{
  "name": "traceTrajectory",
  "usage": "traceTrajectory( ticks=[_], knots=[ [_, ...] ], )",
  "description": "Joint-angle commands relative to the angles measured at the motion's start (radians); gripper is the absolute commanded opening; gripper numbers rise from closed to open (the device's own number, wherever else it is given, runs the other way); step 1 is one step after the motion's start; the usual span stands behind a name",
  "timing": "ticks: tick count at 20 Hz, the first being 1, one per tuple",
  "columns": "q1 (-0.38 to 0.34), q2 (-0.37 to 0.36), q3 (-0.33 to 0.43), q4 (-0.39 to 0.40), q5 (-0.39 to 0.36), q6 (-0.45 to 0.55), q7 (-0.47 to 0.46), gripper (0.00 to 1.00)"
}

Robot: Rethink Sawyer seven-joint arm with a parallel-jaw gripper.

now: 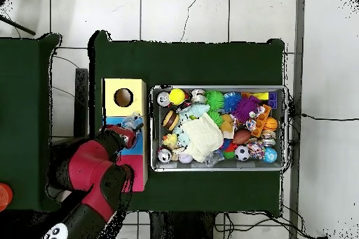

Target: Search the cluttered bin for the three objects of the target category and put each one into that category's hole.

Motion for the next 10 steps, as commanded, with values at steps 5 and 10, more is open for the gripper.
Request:
traceTrajectory(
  ticks=[5, 10],
  knots=[
    [0.025, 0.008, 0.029, -0.057, 0.063, 0.227, 0.306, 1.00],
    [0.027, 0.008, 0.036, -0.051, 0.070, 0.209, 0.305, 1.00]
  ],
)
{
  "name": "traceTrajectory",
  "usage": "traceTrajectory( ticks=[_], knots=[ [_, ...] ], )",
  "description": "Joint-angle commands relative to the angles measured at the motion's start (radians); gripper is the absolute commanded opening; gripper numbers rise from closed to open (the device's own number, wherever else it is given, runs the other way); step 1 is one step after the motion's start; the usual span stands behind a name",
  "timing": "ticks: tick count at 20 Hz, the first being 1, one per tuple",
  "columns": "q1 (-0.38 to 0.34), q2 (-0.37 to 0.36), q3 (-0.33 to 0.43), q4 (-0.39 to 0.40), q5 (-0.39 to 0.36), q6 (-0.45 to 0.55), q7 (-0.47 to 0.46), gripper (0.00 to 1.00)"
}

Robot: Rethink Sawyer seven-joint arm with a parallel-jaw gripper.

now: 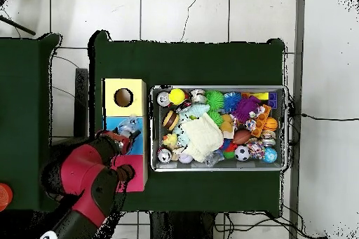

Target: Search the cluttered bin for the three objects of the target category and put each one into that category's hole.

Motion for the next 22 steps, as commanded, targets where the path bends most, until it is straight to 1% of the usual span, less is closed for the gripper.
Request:
traceTrajectory(
  ticks=[1, 2, 11, 16, 18, 20, 22],
  knots=[
    [-0.012, 0.004, 0.067, -0.041, 0.054, 0.092, 0.303, 1.00],
    [-0.013, 0.003, 0.071, -0.036, 0.054, 0.088, 0.295, 0.00],
    [-0.003, 0.015, 0.062, -0.028, 0.069, 0.045, 0.304, 0.00],
    [-0.011, 0.002, 0.068, -0.016, 0.069, 0.033, 0.292, 0.00],
    [-0.020, -0.017, 0.081, -0.001, 0.065, 0.021, 0.279, 0.00],
    [-0.039, -0.055, 0.104, 0.022, 0.050, 0.025, 0.248, 0.00],
    [-0.077, -0.102, 0.138, 0.046, 0.031, 0.044, 0.200, 0.00]
  ],
)
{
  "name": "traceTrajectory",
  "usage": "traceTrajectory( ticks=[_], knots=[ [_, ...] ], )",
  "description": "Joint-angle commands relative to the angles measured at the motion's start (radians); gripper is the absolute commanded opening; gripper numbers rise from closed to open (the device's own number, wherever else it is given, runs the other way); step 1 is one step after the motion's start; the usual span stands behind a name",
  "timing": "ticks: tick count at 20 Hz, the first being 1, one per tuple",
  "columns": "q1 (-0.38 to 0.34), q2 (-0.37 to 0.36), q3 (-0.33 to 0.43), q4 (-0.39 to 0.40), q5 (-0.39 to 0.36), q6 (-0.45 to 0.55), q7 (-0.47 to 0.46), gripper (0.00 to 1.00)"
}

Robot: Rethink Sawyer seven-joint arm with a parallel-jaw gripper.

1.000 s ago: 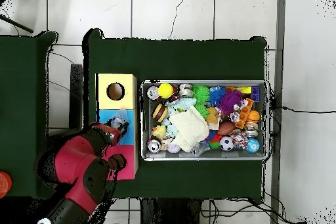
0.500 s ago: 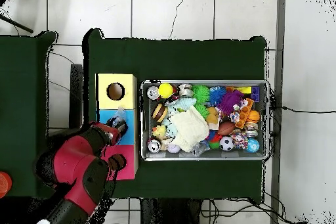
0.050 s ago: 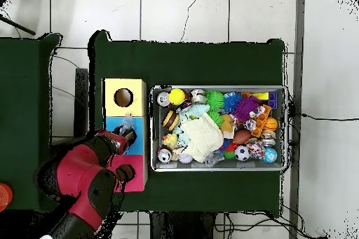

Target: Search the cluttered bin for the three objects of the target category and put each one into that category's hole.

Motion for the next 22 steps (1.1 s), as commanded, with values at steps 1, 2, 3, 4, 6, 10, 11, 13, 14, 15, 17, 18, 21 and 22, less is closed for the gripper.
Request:
traceTrajectory(
  ticks=[1, 2, 3, 4, 6, 10, 11, 13, 14, 15, 17, 18, 21, 22],
  knots=[
    [-0.098, -0.098, 0.153, 0.057, -0.001, 0.045, 0.180, 0.00],
    [-0.109, -0.109, 0.160, 0.066, -0.004, 0.037, 0.174, 0.00],
    [-0.134, -0.131, 0.179, 0.085, -0.010, 0.027, 0.158, 0.00],
    [-0.159, -0.154, 0.196, 0.101, -0.019, 0.018, 0.139, 0.00],
    [-0.205, -0.197, 0.226, 0.130, -0.038, 0.006, 0.101, 0.00],
    [-0.310, -0.277, 0.285, 0.179, -0.094, 0.019, 0.009, 0.00],
    [-0.335, -0.296, 0.300, 0.191, -0.108, 0.016, -0.007, 0.00],
    [-0.378, -0.325, 0.325, 0.211, -0.141, 0.000, -0.023, 0.00],
    [-0.393, -0.333, 0.334, 0.213, -0.156, 0.003, -0.029, 0.00],
    [-0.403, -0.339, 0.338, 0.213, -0.168, 0.005, -0.030, 0.00],
    [-0.412, -0.347, 0.344, 0.213, -0.191, 0.005, -0.012, 0.00],
    [-0.415, -0.351, 0.346, 0.212, -0.201, 0.005, -0.001, 0.00],
    [-0.407, -0.344, 0.337, 0.196, -0.226, 0.014, 0.039, 0.00],
    [-0.406, -0.344, 0.338, 0.193, -0.232, 0.014, 0.050, 0.00]
  ],
)
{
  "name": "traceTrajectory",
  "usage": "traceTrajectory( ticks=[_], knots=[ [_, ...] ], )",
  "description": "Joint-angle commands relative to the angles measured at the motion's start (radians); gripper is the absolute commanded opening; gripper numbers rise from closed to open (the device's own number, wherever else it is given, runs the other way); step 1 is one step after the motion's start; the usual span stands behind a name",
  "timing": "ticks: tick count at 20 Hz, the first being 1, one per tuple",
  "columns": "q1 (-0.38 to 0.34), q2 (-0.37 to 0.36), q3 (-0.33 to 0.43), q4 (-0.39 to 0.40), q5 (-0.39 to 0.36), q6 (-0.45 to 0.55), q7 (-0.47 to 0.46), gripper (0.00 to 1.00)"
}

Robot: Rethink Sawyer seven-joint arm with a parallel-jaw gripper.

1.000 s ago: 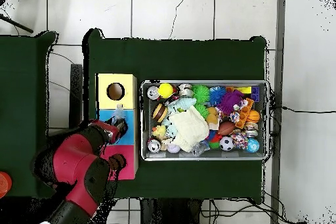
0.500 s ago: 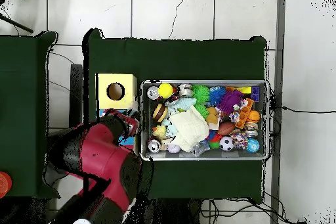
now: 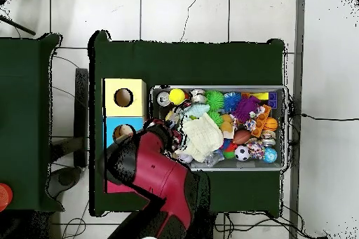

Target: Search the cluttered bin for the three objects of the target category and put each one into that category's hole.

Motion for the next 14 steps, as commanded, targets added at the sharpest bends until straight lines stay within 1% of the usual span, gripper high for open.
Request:
traceTrajectory(
  ticks=[1, 4, 7, 10, 12, 14],
  knots=[
    [-0.007, -0.027, 0.163, 0.059, -0.084, 0.020, 0.060, 0.00],
    [-0.010, -0.029, 0.174, 0.062, -0.101, 0.001, 0.077, 0.00],
    [-0.020, -0.041, 0.193, 0.085, -0.123, -0.037, 0.086, 0.00],
    [-0.050, -0.062, 0.218, 0.108, -0.149, -0.065, 0.078, 0.00],
    [-0.098, -0.099, 0.244, 0.142, -0.179, -0.081, 0.045, 0.00],
    [-0.162, -0.145, 0.274, 0.185, -0.225, -0.103, 0.005, 0.00]
  ],
)
